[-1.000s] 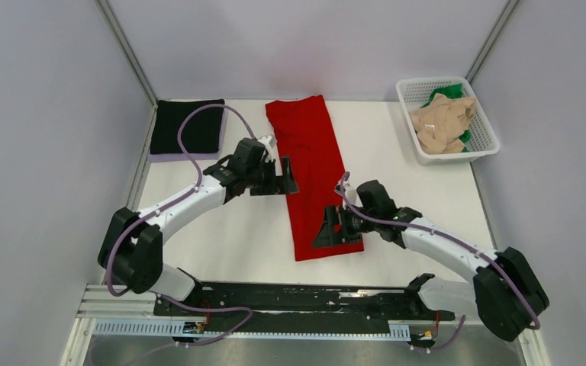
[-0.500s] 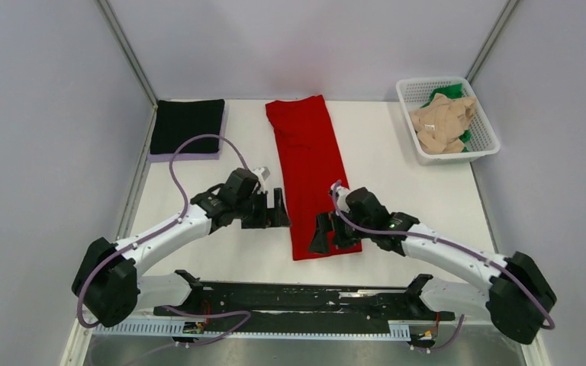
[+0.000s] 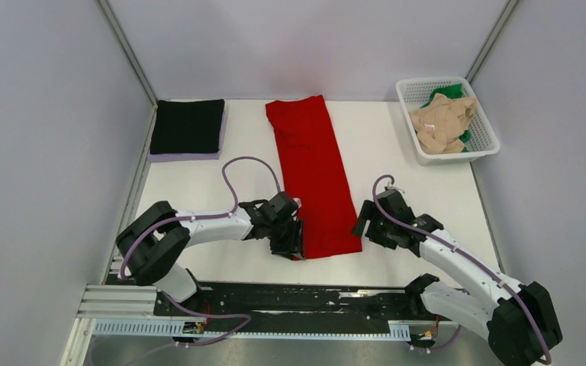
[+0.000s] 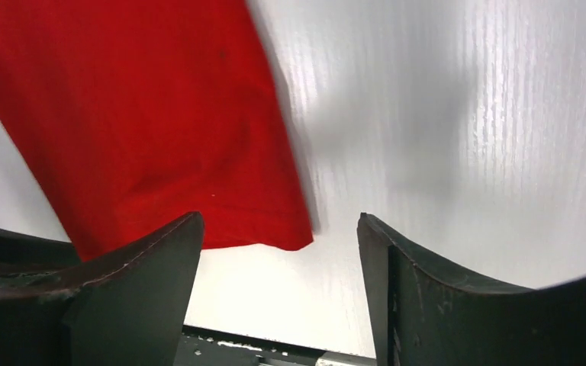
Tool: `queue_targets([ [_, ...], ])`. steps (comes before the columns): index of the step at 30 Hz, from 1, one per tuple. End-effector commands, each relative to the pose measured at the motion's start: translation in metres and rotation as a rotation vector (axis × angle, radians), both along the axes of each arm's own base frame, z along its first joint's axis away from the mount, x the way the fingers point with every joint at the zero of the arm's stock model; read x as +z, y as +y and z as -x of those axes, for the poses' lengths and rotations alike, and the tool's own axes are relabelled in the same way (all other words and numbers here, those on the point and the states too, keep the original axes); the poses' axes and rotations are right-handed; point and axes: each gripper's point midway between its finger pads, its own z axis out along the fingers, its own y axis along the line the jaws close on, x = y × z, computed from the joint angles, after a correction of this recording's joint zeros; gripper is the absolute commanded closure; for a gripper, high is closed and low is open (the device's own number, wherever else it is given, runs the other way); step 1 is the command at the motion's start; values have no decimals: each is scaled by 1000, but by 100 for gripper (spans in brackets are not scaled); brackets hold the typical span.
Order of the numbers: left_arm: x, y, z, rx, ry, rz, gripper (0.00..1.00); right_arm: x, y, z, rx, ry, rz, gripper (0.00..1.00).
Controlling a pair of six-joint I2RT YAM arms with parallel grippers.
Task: Fold and stack the t-shirts
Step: Grab the bottom of the folded rectangular tshirt with both arms
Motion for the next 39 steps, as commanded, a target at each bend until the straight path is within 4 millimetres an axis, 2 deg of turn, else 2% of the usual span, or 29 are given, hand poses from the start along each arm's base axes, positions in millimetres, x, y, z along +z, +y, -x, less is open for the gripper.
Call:
queue_targets([
  [1, -11, -4, -11, 53, -14, -42, 50, -9, -1, -2, -38, 17, -15, 29],
  [5, -14, 2, -11, 73, -8, -71, 62, -18, 11, 2, 1, 45, -73, 37],
  [8, -15, 9, -9, 85, -5, -103, 73, -28, 13, 6, 22, 85, -64, 43],
  [11, -15, 12, -11, 93, -13, -112, 83, -37, 15, 10, 27, 131, -57, 56],
  [13, -16, 14, -11, 96, -14, -122, 88, -45, 16, 18, 42, 174, -62, 68],
  [16, -16, 16, -10, 97, -12, -132, 96, -54, 19, 33, 70, 248, -78, 81],
  [18, -14, 18, -9, 101, -13, -135, 100, -56, 24, 47, 99, 295, -115, 97],
  [22, -5, 30, 2, 109, -11, -132, 100, -50, 27, 76, 153, 366, -148, 100],
  [25, -4, 40, 25, 104, 38, -109, 100, -44, 31, 102, 216, 408, -192, 100],
  [26, 5, 33, 29, 90, 47, -44, 100, -41, 34, 109, 238, 413, -216, 100],
  [27, 2, 36, 37, 91, 69, -36, 100, -37, 38, 115, 256, 414, -241, 100],
  [28, 9, 33, 41, 83, 73, 1, 100, -33, 40, 117, 264, 407, -262, 100],
  [30, 17, 32, 47, 71, 82, 41, 100, -25, 44, 114, 269, 374, -290, 100],
  [34, 43, 14, 38, 43, 8, 170, 100, 1, 57, 87, 315, 231, -317, 100],
  [38, 63, 6, 8, 41, -63, 210, 100, 21, 64, 52, 310, 132, -282, 100],
  [39, 66, 6, -7, 57, -97, 221, 100, 24, 64, 43, 300, 110, -269, 100],
])
